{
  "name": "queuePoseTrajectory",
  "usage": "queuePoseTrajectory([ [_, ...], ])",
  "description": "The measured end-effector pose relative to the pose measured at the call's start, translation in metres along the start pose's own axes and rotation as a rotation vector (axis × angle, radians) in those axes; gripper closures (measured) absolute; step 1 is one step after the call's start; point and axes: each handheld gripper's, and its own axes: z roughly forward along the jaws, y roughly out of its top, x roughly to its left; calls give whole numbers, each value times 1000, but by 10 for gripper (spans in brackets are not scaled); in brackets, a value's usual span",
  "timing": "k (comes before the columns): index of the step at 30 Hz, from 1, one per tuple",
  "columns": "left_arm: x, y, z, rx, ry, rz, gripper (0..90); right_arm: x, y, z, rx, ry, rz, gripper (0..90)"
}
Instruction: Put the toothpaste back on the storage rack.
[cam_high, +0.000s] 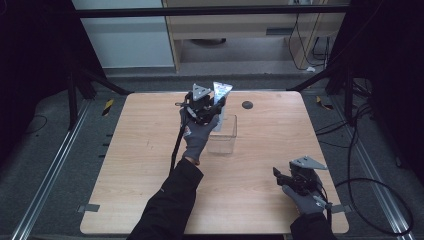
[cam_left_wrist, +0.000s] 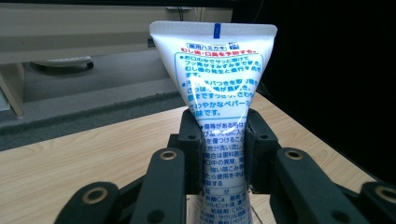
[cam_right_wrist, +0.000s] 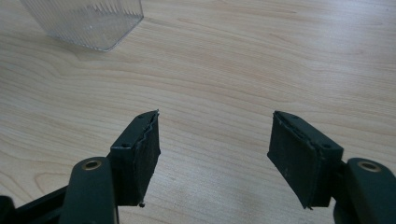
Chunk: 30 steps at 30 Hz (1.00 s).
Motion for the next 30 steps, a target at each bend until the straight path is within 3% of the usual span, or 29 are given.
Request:
queuePoseTrajectory([
  [16, -5, -10, 30, 36, -3, 16, 716, 0, 0, 0, 1, -1, -2, 335],
  [30, -4, -27, 45, 83, 2, 29, 715, -1, 0, 0, 0, -3, -2, 335],
])
